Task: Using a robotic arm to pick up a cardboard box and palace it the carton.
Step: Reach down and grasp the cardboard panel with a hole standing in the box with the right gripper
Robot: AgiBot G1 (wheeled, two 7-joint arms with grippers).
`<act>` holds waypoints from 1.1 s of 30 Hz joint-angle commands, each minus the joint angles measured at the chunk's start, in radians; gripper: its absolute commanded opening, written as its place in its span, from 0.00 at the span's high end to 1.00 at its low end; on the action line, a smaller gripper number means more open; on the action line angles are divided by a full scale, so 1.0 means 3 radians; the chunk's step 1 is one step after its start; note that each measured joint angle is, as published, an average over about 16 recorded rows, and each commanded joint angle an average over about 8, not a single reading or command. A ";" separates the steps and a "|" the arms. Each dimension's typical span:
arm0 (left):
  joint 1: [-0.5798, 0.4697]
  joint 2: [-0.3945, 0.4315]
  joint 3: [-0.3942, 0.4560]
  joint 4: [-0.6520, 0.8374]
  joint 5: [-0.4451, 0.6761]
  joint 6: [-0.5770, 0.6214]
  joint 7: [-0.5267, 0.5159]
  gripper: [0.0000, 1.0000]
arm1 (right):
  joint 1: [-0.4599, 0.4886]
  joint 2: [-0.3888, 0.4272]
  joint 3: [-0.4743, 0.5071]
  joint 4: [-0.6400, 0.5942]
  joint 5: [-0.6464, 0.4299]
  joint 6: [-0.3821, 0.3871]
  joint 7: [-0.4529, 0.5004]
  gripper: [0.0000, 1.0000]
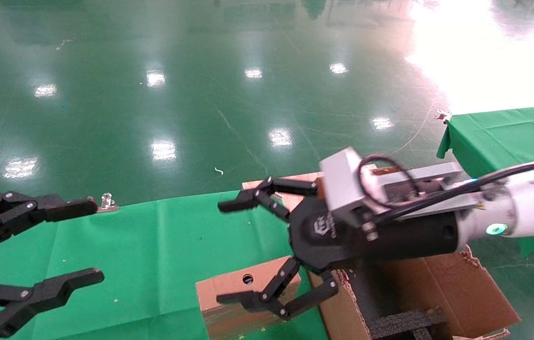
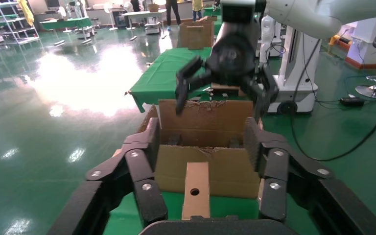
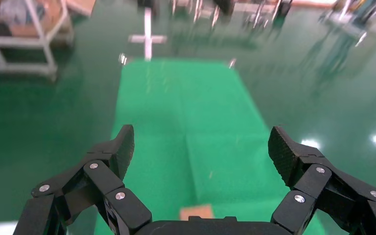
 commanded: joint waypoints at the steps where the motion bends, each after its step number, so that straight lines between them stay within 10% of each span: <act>1: 0.0000 0.0000 0.0001 0.0000 0.0000 0.0000 0.0000 1.00 | 0.0121 -0.0034 -0.0093 -0.0008 -0.0186 -0.0063 0.0018 0.00; 28: -0.0002 -0.0003 0.0007 0.0000 -0.0005 -0.0003 0.0004 1.00 | 0.1202 -0.0896 -0.1620 -0.0605 -0.1709 -0.0123 -0.0354 0.00; 33: -0.0002 -0.0003 0.0008 0.0000 -0.0006 -0.0003 0.0004 0.44 | 0.1328 -0.1021 -0.1818 -0.0636 -0.1867 -0.0106 -0.0429 0.00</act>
